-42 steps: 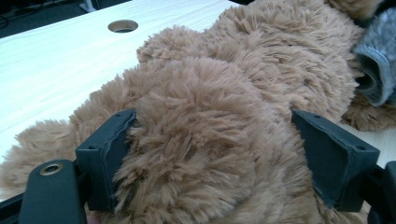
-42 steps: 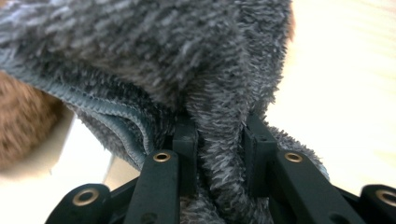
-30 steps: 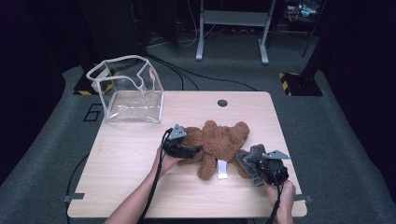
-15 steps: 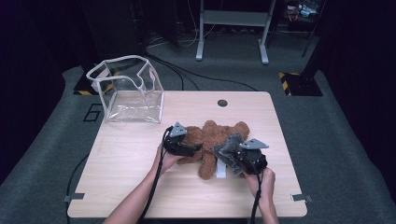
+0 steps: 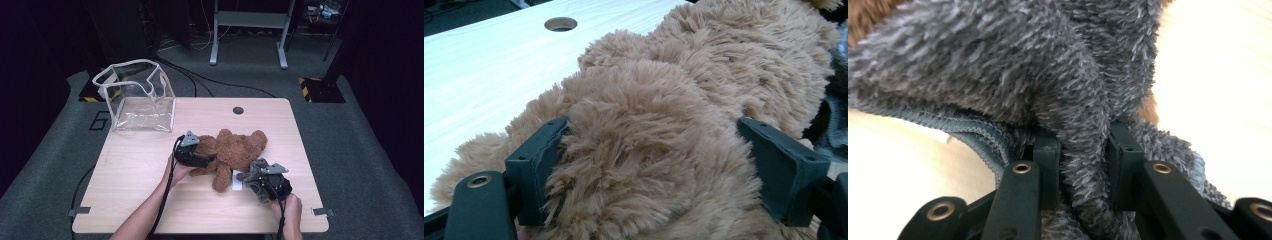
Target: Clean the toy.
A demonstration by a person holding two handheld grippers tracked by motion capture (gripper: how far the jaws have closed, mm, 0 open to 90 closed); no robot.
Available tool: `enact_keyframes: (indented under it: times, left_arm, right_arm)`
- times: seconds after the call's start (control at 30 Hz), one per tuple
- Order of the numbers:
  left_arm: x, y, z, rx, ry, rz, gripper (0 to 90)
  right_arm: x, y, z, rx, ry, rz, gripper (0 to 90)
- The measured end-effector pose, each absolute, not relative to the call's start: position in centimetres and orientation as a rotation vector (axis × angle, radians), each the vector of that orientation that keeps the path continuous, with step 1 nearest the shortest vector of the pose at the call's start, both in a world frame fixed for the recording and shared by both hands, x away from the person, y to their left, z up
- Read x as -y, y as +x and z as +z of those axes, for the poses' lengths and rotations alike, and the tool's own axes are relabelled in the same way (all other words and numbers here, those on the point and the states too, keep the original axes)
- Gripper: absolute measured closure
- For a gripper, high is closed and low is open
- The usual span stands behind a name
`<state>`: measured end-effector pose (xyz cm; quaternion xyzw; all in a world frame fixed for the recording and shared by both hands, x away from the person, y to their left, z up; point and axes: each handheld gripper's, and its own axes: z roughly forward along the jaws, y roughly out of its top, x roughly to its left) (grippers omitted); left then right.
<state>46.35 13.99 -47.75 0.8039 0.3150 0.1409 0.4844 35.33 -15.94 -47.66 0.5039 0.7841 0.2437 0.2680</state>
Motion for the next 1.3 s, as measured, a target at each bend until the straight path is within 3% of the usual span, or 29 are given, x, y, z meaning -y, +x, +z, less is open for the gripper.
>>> enact_keyframes:
  times: [0.27,0.4,0.6,1.1,1.3]
  left_arm:
    - [-13.9,46.3,-47.8,-0.774,1.944,0.355,18.3]
    - [-13.8,46.2,-47.8,-0.780,1.942,0.357,18.2]
    - [-13.8,46.1,-47.8,-0.773,1.943,0.362,18.3]
    - [-13.9,46.1,-47.9,-0.773,1.945,0.367,18.3]
    - [-13.8,46.1,-48.0,-0.779,1.941,0.372,18.3]
  right_arm:
    - [16.9,34.9,-45.2,-2.058,1.361,0.834,70.6]
    - [15.5,36.9,-44.2,-2.054,1.321,0.879,70.3]
    - [13.9,39.0,-46.2,-2.086,1.333,0.741,69.9]
    - [18.1,35.6,-47.2,-2.106,1.450,0.630,71.2]
    - [18.4,35.0,-45.0,-2.045,1.407,0.828,71.1]
